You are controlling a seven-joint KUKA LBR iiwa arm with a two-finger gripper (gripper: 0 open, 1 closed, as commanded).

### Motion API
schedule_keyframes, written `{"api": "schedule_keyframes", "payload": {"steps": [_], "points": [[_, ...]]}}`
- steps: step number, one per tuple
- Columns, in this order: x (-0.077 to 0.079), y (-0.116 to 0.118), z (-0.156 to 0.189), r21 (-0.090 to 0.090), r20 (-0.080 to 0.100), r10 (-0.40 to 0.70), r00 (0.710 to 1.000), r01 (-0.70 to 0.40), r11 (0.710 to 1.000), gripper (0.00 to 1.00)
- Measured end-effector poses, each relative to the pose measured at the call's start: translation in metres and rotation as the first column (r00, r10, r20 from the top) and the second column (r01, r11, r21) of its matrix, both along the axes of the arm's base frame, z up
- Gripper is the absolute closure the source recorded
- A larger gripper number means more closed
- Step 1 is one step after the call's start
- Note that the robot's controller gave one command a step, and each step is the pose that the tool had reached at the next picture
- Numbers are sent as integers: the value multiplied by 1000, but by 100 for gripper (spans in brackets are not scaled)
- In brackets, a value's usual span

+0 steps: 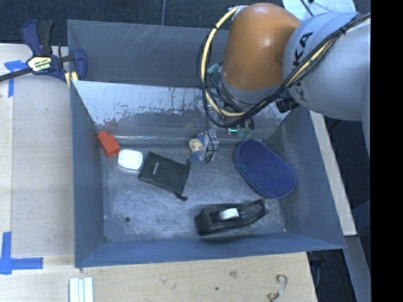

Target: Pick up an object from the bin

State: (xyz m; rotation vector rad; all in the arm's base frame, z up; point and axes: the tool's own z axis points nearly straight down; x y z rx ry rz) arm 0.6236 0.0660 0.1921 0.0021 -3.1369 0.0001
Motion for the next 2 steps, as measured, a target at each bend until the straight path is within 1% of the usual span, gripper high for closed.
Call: {"api": "schedule_keyframes", "payload": {"steps": [1,2], "points": [[-23,38,-126,-1,0,-146,989,146,989,0],[-43,45,-91,1,5,-322,947,322,947,0]]}}
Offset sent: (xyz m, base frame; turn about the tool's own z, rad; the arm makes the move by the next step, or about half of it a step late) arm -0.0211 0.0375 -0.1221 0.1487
